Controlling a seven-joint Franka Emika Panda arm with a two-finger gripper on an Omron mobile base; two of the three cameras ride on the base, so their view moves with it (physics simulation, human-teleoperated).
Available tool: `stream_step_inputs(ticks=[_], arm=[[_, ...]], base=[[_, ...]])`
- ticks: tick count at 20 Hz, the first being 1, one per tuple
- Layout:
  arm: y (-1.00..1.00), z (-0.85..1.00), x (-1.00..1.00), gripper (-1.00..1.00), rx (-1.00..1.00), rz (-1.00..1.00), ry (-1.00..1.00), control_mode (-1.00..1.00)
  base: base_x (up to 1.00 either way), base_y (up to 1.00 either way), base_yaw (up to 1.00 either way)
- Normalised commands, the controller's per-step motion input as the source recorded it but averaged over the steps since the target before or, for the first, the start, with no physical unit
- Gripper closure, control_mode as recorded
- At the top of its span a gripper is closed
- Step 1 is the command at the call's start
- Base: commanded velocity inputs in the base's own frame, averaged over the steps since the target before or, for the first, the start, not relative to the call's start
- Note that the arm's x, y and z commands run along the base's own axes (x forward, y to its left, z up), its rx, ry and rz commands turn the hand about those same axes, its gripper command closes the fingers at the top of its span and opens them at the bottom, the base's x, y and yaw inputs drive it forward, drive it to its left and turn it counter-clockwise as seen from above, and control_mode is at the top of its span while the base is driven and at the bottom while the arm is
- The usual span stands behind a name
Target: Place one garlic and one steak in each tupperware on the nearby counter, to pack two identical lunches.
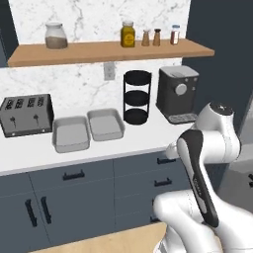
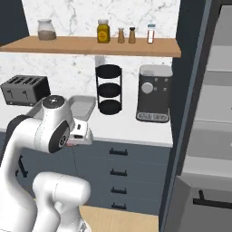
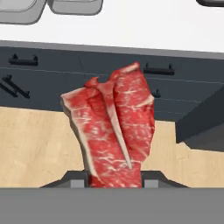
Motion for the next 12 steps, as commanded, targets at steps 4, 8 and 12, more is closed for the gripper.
stream_step_inputs(ticks=[4,8,12], arm=[[0.00,0.00,0.00,1.00,0.00,0.00,0.00,1.00],[0.00,0.00,0.00,1.00,0.00,0.00,0.00,1.00],[0.00,0.00,0.00,1.00,0.00,0.00,0.00,1.00]], base=[[0.54,0.40,0.00],[0.46,0.41,0.00],[0.68,0.64,0.00]])
